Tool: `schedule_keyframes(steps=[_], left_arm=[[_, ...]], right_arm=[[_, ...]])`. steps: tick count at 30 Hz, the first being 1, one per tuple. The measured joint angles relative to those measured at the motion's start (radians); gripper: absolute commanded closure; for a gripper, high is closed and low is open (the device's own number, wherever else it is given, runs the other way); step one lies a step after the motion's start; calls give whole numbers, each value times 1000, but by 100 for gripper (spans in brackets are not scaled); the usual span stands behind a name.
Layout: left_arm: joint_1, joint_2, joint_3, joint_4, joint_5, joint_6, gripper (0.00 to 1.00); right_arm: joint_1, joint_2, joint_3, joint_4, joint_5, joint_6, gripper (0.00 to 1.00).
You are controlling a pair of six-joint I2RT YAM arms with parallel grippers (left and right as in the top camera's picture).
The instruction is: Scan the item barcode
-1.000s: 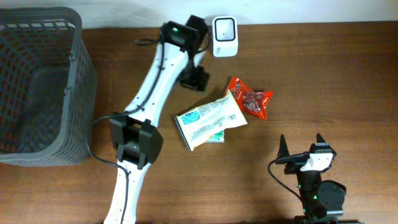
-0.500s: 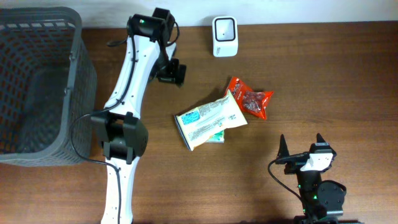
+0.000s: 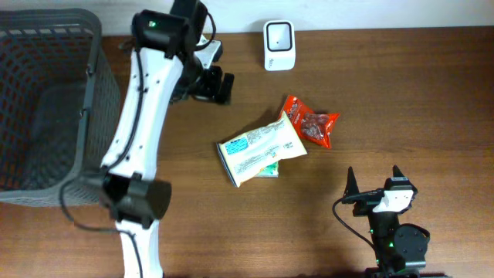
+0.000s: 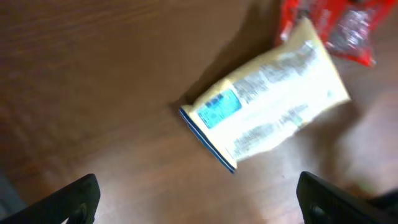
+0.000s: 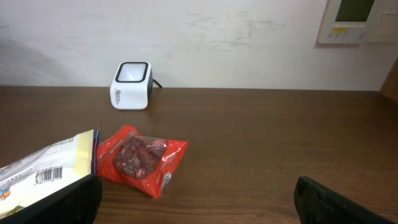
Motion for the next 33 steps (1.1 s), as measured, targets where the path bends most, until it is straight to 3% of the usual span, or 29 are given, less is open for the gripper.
schedule_keyframes(steps=[5, 11, 15, 16, 23, 28, 33], left_arm=[[-53, -92, -233, 9, 4, 0, 1], [-109, -92, -505, 174, 5, 1, 0], [-141, -92, -634, 283, 5, 10, 16], [-144, -92, -647, 294, 6, 15, 21], [-146, -92, -768, 492, 25, 196, 20], [-156, -92, -848, 678, 47, 254, 24], [-206, -92, -868, 726, 57, 344, 22]], right_arm=[[0, 0, 0, 0, 0, 0, 2], [0, 0, 0, 0, 0, 0, 2], [0, 0, 0, 0, 0, 0, 2], [0, 0, 0, 0, 0, 1, 2], [0, 0, 0, 0, 0, 1, 2], [0, 0, 0, 0, 0, 0, 2], [0, 0, 0, 0, 0, 0, 2]])
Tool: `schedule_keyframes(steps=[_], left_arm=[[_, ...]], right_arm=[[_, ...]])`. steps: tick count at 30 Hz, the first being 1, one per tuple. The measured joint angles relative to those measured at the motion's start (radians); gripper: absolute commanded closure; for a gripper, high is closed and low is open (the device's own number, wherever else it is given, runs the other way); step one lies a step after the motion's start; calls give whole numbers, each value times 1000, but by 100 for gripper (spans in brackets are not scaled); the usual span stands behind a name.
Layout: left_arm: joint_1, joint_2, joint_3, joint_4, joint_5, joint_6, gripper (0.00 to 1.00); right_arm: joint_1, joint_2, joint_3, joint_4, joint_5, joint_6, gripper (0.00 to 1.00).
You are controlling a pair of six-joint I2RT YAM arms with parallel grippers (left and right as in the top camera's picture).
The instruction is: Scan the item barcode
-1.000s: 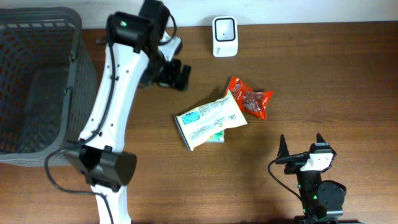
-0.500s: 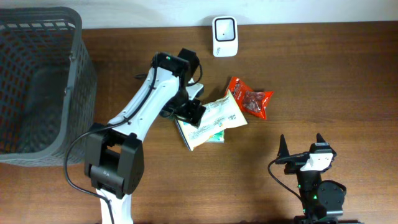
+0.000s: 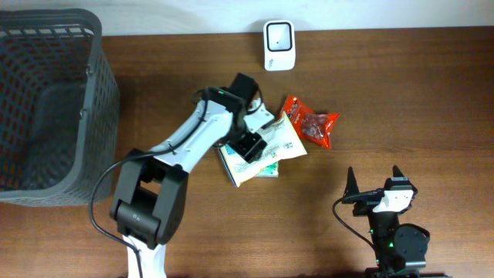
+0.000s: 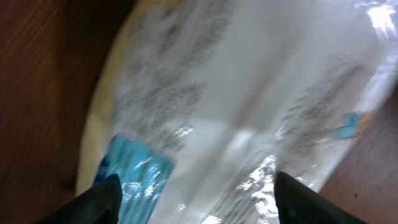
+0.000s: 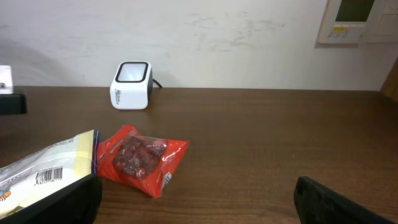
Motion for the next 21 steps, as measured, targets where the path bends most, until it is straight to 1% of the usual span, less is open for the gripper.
schedule_keyframes(steps=[2, 4, 8, 11, 14, 16, 17, 18, 19, 21], left_arm=[[-34, 0, 0, 14, -4, 38, 18], [-66, 0, 0, 8, -15, 58, 18], [-109, -7, 0, -29, -30, 60, 18], [-130, -63, 0, -71, -37, 60, 18], [-147, -109, 0, -57, -54, 60, 20], [-156, -118, -11, -14, -63, 60, 20], [-159, -118, -22, 3, -65, 60, 25], [-161, -118, -55, 46, -69, 60, 40], [-161, -117, -93, 72, -73, 58, 45], [-161, -116, -149, 165, -96, 52, 46]], right_arm=[[0, 0, 0, 0, 0, 0, 2], [0, 0, 0, 0, 0, 0, 2], [0, 0, 0, 0, 0, 0, 2], [0, 0, 0, 0, 0, 0, 2], [0, 0, 0, 0, 0, -1, 2], [0, 0, 0, 0, 0, 0, 2], [0, 0, 0, 0, 0, 0, 2], [0, 0, 0, 0, 0, -1, 2], [0, 0, 0, 0, 0, 0, 2], [0, 0, 0, 0, 0, 0, 2]])
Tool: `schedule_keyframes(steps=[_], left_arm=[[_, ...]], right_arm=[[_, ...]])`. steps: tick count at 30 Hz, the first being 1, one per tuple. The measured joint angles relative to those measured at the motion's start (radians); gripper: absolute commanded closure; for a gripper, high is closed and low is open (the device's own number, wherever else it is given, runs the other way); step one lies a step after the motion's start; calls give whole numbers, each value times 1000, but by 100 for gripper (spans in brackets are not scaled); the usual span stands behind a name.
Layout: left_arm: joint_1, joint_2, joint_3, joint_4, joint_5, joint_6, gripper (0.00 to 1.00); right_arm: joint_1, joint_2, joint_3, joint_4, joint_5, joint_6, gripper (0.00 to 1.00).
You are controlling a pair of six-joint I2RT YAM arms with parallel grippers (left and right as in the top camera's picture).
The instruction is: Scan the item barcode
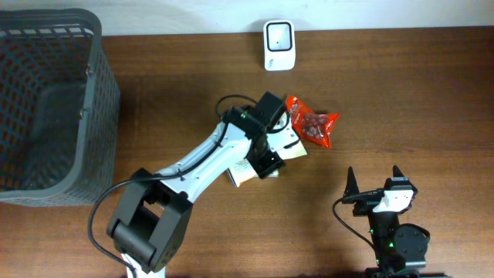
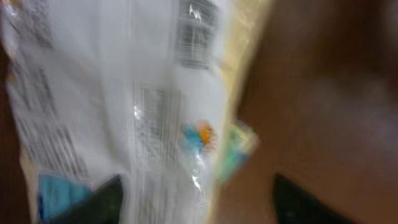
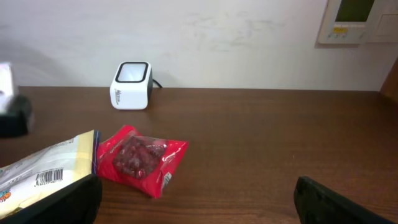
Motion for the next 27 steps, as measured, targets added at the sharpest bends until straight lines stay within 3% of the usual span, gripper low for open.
schedule_keyframes(steps=[6, 12, 15, 17, 20, 23, 27], left_arm=[[0, 6, -39, 130, -85, -27, 41], [0, 24, -39, 114, -93, -31, 42], [1, 31, -39, 114, -97, -32, 50], [1, 33, -39, 119, -103, -34, 66], [2, 42, -39, 124, -109, -40, 79], [2, 44, -39, 124, -111, -43, 100], [2, 44, -39, 132, -111, -42, 100]], right_arm=[[0, 0, 0, 0, 0, 0, 2], [0, 0, 0, 0, 0, 0, 2], [0, 0, 0, 0, 0, 1, 2], [0, 0, 0, 0, 0, 0, 2], [0, 0, 0, 0, 0, 0, 2], [0, 0, 0, 0, 0, 0, 2], [0, 0, 0, 0, 0, 0, 2]])
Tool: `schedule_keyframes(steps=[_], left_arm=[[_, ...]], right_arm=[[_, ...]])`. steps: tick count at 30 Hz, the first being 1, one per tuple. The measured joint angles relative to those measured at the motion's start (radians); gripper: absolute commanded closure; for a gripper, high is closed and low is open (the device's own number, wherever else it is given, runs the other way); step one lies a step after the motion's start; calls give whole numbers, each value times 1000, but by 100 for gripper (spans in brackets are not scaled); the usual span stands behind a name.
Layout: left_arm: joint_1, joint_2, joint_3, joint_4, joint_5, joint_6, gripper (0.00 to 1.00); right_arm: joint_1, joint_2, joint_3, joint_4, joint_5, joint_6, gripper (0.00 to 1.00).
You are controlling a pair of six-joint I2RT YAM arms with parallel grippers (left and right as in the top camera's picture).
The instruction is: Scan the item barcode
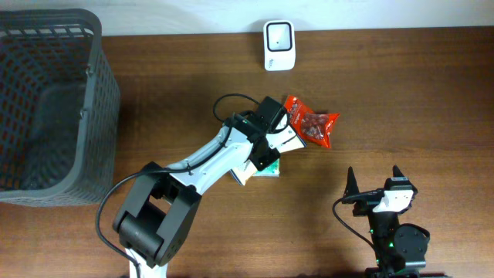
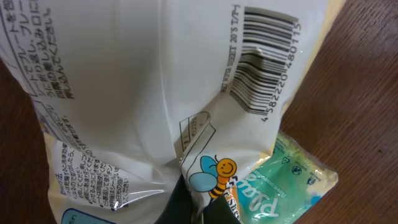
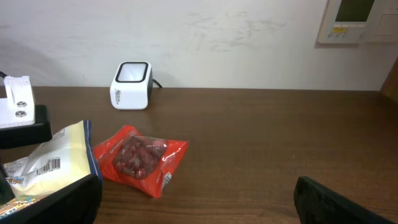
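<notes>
A cream snack bag (image 2: 143,93) with a printed barcode (image 2: 264,62) fills the left wrist view. My left gripper (image 2: 198,202) is shut on a fold of that bag by its bee logo. From overhead the left gripper (image 1: 265,157) sits over the bag (image 1: 287,140) at mid-table. The white scanner (image 1: 278,35) stands at the far edge, window up. My right gripper (image 3: 199,208) is open and empty at the near right, apart from everything. The bag (image 3: 53,158) looks tilted up in the right wrist view.
A green packet (image 2: 292,177) lies under the cream bag. A red snack pouch (image 1: 312,127) lies just right of it. A dark mesh basket (image 1: 46,100) takes up the far left. The wall (image 3: 205,37) rises behind the scanner (image 3: 132,84).
My left gripper, which stood open over the cream bag, is now shut on a fold of it. The bag's near end has tilted up. The right arm is unmoved.
My left gripper was open up by the basket, away from the items. Then it was open low over the cream bag's left part, then over its right end by the green packet. Now it pinches the bag there.
</notes>
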Motion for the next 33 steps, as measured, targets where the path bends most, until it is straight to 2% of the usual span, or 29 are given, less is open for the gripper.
schedule_keyframes(steps=[6, 9, 15, 21, 28, 33], left_arm=[[0, 2, 45, -36, 1, -84, 100], [0, 1, 123, -87, 36, -131, 100], [17, -112, 230, -90, 192, -212, 100], [84, -218, 268, -24, 435, -343, 100], [100, -156, 268, 0, 572, -579, 100], [100, -31, 268, 55, 629, -656, 100]], right_arm=[[0, 0, 0, 0, 0, 0, 2], [0, 0, 0, 0, 0, 0, 2], [0, 0, 0, 0, 0, 0, 2], [0, 0, 0, 0, 0, 0, 2], [0, 0, 0, 0, 0, 0, 2], [0, 0, 0, 0, 0, 0, 2]])
